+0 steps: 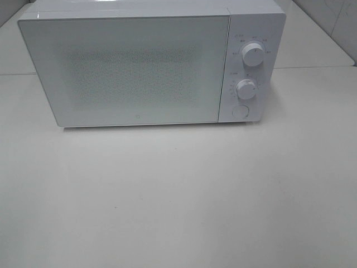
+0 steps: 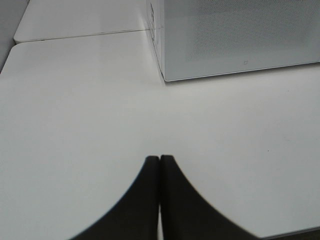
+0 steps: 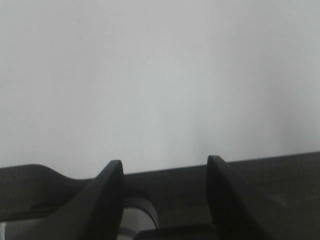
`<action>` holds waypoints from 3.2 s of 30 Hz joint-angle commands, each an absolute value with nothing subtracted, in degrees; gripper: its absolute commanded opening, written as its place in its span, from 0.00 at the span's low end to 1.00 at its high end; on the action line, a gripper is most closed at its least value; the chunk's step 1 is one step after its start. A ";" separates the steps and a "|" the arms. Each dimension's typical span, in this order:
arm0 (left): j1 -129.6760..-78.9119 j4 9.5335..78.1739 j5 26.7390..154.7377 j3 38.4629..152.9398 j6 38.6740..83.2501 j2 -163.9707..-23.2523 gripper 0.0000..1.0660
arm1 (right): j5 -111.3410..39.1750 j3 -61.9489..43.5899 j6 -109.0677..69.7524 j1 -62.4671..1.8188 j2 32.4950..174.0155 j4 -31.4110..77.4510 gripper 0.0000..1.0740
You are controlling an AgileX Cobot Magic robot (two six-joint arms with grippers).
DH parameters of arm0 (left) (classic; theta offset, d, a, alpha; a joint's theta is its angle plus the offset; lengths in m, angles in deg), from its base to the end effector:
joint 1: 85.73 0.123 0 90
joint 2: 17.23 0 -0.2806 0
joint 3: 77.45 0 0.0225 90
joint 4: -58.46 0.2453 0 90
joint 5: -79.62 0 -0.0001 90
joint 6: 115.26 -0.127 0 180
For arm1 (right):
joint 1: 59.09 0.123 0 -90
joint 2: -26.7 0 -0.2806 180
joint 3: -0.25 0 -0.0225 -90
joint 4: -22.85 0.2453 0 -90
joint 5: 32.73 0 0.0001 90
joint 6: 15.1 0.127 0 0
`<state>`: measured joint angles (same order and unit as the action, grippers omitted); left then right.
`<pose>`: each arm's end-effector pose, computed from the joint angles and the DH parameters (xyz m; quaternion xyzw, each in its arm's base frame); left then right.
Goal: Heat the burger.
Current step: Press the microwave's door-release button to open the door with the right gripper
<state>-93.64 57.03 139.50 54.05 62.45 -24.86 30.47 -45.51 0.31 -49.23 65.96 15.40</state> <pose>0.0265 -0.0064 0.2599 0.0758 0.8446 -0.0384 0.5286 0.0930 0.0012 0.2372 0.0342 0.9592 -0.0025 0.2806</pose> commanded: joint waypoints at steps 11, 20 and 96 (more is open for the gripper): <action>-93.47 56.46 138.98 53.88 62.22 -24.34 0.00 | 24.68 -47.62 -5.99 -49.40 39.08 18.67 0.47; -93.47 56.40 138.98 53.88 62.28 -24.40 0.00 | 24.68 -47.85 -7.31 -49.40 33.41 19.75 0.47; -93.47 56.40 138.98 53.88 62.22 -24.40 0.00 | -34.51 -50.32 -7.43 -49.40 84.46 19.58 0.47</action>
